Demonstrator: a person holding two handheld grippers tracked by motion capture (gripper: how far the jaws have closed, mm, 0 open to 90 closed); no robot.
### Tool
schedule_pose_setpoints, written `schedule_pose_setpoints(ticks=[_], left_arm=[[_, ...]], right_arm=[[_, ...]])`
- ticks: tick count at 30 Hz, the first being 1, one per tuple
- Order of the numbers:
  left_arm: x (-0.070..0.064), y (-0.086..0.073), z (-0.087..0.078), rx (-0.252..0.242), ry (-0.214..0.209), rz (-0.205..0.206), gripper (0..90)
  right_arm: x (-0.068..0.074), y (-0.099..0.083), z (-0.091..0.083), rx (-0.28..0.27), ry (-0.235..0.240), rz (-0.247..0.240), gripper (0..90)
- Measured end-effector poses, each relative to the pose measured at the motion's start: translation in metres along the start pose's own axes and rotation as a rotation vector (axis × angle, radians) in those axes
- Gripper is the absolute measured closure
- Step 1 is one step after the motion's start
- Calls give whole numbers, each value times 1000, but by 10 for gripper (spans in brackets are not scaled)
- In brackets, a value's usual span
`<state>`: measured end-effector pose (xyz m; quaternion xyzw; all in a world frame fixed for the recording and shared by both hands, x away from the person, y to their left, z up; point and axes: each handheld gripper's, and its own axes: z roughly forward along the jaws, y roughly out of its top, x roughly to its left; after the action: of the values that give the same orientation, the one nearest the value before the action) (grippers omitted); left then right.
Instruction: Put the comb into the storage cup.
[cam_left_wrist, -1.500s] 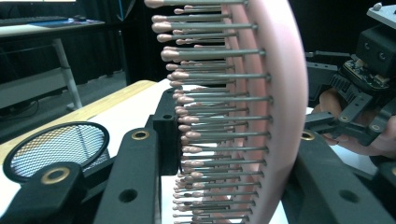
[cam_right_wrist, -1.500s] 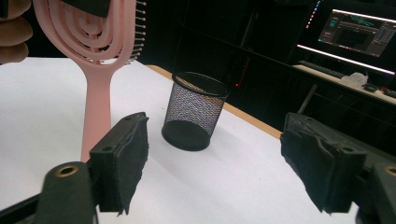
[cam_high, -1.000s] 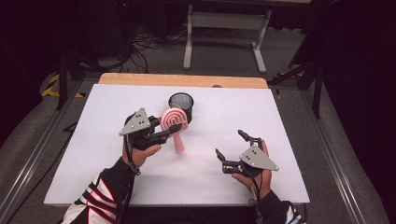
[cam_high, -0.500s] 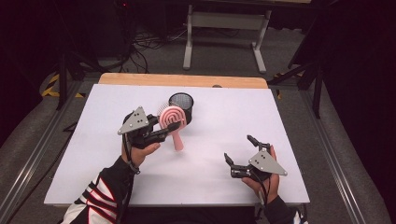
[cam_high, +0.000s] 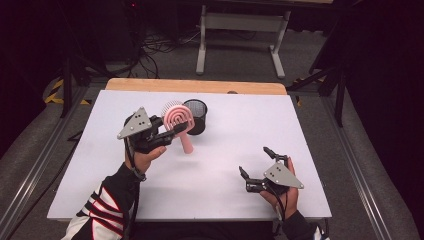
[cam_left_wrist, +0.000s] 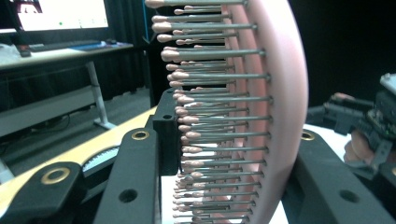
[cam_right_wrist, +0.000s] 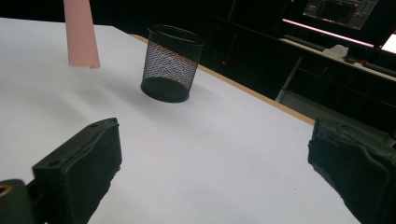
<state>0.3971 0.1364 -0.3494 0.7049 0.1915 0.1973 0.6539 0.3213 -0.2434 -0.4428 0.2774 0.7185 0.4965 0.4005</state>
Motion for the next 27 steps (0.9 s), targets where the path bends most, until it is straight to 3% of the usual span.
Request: schedule_pose_setpoints(ticks=[27], left_arm=[[23, 38, 19, -2, 35, 25, 628]], right_arm=[[1, -1, 2, 1, 11, -4, 47]])
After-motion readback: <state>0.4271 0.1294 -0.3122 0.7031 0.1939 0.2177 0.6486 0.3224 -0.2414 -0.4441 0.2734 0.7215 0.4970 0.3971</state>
